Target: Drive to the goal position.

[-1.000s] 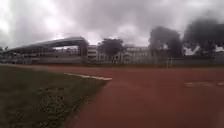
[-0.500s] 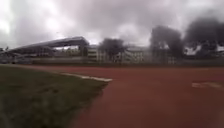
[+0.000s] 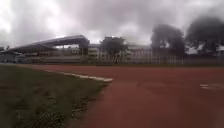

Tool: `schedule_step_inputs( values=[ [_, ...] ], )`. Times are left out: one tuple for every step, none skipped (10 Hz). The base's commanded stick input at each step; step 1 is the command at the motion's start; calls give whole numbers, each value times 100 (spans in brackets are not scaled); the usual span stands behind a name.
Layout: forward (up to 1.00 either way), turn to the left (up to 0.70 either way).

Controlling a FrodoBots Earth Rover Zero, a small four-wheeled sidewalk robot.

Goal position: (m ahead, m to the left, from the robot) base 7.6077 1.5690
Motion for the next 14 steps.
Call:
schedule_step_inputs(
  values=[
    [70,0],
    [70,-7],
    [70,-24],
    [70,-35],
    [70,-35],
    [70,-35],
    [70,-35],
    [70,-35],
    [70,-35],
    [70,-35],
    [70,0],
    [70,0],
    [70,0],
    [70,0]
  ],
)
